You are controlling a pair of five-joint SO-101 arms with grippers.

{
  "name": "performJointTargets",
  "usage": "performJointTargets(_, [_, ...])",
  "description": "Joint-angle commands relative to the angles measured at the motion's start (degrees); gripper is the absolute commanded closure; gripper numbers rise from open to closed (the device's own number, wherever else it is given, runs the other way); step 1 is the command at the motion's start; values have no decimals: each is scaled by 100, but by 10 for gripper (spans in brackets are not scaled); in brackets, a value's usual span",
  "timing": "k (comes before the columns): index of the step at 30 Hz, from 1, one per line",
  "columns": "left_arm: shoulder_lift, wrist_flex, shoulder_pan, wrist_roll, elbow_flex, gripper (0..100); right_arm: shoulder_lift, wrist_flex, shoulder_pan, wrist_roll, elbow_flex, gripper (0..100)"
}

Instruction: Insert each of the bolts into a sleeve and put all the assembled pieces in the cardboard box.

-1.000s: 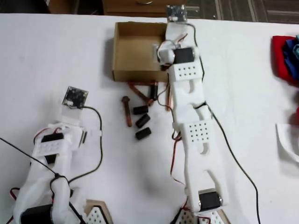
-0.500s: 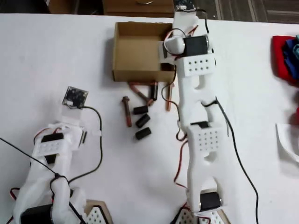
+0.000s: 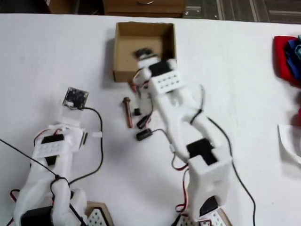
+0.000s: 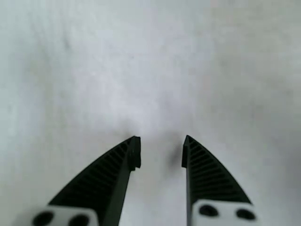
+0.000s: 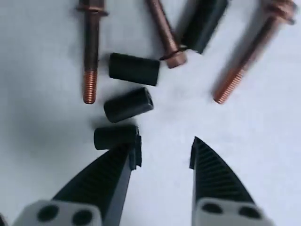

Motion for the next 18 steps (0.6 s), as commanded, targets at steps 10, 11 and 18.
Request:
performJointTargets(10, [-105,-88,-35,0,-13,832,523,-1147,-505,3332,88,833])
performJointTargets(11, [-105,-88,-35,0,-13,832,523,-1235,-479,3429,88,833])
performJointTargets(18, [-105,-88,-35,0,-13,832,585,-1402,-391,4193,123,833])
